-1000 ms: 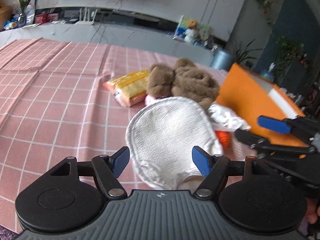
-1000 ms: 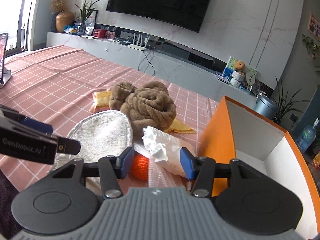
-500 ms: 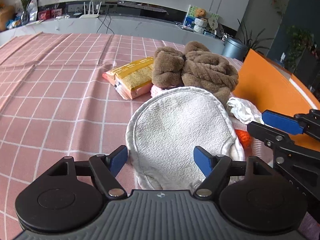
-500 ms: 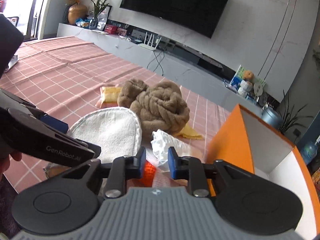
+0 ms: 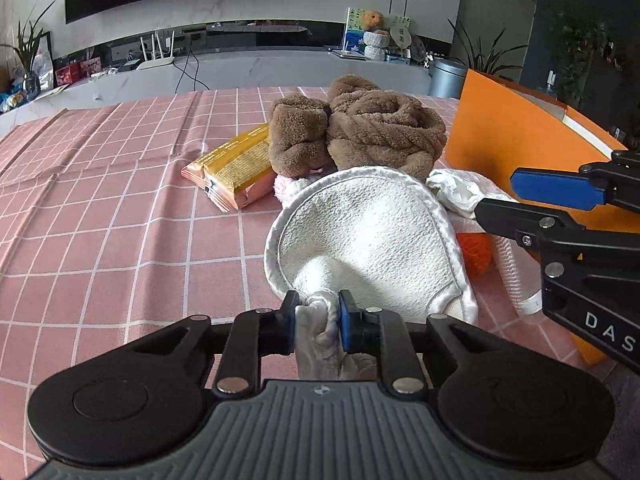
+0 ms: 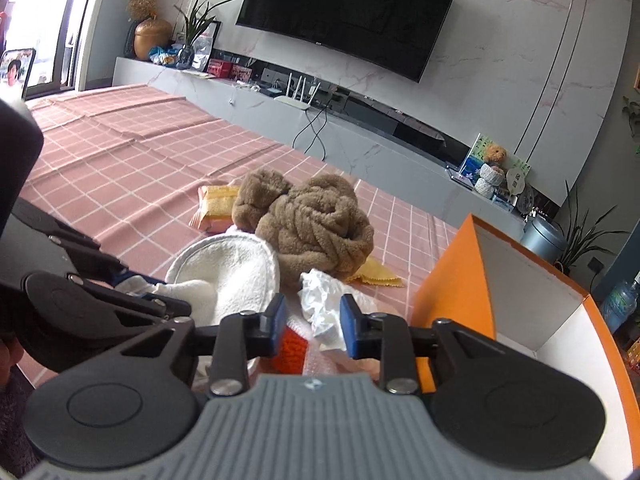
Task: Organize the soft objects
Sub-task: 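Grasp the white terry cloth pad with the left tool while the right tool grasps crumpled white tissue, then lift and carry the cloth pad and tissue with both tools over the box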
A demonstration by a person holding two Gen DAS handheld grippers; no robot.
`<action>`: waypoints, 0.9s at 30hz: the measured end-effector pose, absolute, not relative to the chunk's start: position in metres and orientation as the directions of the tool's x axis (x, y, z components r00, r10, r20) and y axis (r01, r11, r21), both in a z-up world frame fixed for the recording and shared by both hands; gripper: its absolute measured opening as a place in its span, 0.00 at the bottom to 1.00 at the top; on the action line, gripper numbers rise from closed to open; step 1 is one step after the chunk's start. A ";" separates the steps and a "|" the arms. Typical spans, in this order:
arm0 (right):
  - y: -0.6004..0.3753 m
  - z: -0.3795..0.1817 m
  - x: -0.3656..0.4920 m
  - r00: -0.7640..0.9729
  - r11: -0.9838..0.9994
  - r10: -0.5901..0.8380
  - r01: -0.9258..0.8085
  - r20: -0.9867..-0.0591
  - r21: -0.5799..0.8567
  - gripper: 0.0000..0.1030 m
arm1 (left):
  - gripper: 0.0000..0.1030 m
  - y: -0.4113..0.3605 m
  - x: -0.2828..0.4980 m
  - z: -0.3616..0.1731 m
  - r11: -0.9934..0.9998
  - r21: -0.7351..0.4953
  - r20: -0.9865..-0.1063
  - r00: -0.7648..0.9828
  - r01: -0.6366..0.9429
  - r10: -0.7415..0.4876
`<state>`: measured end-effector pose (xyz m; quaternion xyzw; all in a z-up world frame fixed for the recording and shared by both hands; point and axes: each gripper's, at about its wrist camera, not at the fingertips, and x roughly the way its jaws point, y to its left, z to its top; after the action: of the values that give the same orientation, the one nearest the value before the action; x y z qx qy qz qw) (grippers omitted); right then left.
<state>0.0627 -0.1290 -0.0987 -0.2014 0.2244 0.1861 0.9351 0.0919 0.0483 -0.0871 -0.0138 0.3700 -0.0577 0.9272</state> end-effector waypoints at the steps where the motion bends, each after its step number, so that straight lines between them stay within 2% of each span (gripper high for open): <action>1: -0.130 -0.096 0.063 0.835 0.852 0.254 -0.432 -0.488 -0.295 0.28 | 0.19 0.051 0.091 -0.086 0.993 -0.084 -0.684 0.720 0.086 -0.120; 4: -0.136 -0.089 0.071 0.840 0.865 0.237 -0.411 -0.487 -0.288 0.28 | 0.18 0.067 0.090 -0.078 0.992 -0.120 -0.669 0.736 0.032 -0.104; 9: -0.136 -0.090 0.098 0.798 0.880 0.224 -0.412 -0.559 -0.235 0.29 | 0.18 0.088 0.093 -0.065 0.987 -0.158 -0.651 0.755 -0.029 -0.082; 10: -0.134 -0.091 0.103 0.791 0.884 0.226 -0.411 -0.568 -0.220 0.32 | 0.18 0.089 0.093 -0.063 0.986 -0.163 -0.647 0.759 -0.034 -0.080; 12: -0.131 -0.092 0.114 0.781 0.905 0.210 -0.383 -0.588 -0.186 0.47 | 0.18 0.089 0.095 -0.060 0.985 -0.170 -0.640 0.764 -0.034 -0.084; 16: -0.128 -0.099 0.130 0.729 0.928 0.210 -0.359 -0.652 -0.102 0.50 | 0.18 0.085 0.097 -0.057 0.984 -0.177 -0.636 0.765 -0.014 -0.103; 17: -0.128 -0.102 0.132 0.719 0.932 0.204 -0.350 -0.664 -0.092 0.47 | 0.18 0.084 0.098 -0.057 0.983 -0.181 -0.635 0.764 -0.010 -0.109; 18: -0.128 -0.103 0.133 0.716 0.936 0.202 -0.343 -0.668 -0.085 0.39 | 0.18 0.084 0.098 -0.059 0.983 -0.182 -0.636 0.763 -0.006 -0.114; 23: -0.131 -0.102 0.127 0.710 0.933 0.235 -0.355 -0.664 -0.050 0.17 | 0.18 0.080 0.099 -0.061 0.982 -0.190 -0.640 0.757 0.009 -0.130; 27: -0.139 -0.090 0.121 0.729 0.935 0.247 -0.352 -0.638 -0.041 0.12 | 0.18 0.080 0.098 -0.060 0.981 -0.192 -0.637 0.759 0.012 -0.134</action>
<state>0.1213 -0.1389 -0.0904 -0.0797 0.3305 0.1615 0.9265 0.0983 0.0802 -0.0601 -0.0883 0.3451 -0.0389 0.9336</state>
